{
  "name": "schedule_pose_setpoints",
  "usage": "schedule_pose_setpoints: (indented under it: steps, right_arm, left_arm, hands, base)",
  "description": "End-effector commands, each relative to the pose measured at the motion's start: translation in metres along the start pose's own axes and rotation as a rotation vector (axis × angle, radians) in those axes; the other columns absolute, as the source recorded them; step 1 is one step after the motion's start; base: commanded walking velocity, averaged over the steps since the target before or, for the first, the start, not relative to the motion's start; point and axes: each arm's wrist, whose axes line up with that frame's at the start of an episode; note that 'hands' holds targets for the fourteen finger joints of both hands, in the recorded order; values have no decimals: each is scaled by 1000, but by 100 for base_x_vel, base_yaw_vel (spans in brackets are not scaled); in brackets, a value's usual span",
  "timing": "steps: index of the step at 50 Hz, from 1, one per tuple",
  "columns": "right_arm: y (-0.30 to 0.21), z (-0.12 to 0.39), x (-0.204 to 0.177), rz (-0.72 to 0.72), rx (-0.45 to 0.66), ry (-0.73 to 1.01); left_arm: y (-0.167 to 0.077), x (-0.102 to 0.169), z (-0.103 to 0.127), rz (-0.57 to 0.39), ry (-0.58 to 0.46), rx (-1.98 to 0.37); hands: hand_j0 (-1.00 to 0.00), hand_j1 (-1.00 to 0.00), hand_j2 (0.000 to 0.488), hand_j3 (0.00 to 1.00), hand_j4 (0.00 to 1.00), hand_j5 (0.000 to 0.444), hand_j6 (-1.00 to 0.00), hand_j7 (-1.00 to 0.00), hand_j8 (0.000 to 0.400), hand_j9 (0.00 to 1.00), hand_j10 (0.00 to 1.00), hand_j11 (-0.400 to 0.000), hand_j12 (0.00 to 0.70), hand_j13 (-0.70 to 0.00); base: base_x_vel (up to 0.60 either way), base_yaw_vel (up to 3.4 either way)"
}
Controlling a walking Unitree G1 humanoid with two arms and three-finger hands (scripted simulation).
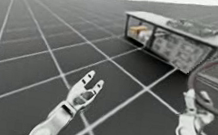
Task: Pick up and drop off the object
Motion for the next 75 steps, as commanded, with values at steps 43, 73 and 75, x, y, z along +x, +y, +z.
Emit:
schedule_pose_setpoints:
  steps: [43, 73, 75]
  right_arm:
    - [5, 7, 0, 28, 24, -18]
    - [5, 7, 0, 28, 24, -18]
    - [5, 7, 0, 28, 24, -18]
  left_arm:
    - [-6, -1, 1, -12, -5, 16]
    - [-6, -1, 1, -12, -5, 16]
    - [-6, -1, 1, -12, -5, 16]
  hands:
    - [0, 0, 0, 1000, 1000, 0, 0, 0, 0, 1000, 1000, -400, 0, -700]
    - [0, 0, 0, 1000, 1000, 0, 0, 0, 0, 1000, 1000, -400, 0, -700]
    - [0, 0, 0, 1000, 1000, 0, 0, 0, 0, 1000, 1000, -400, 0, -700]
  base:
    - [57, 6]
    - [57, 5]
    - [59, 2]
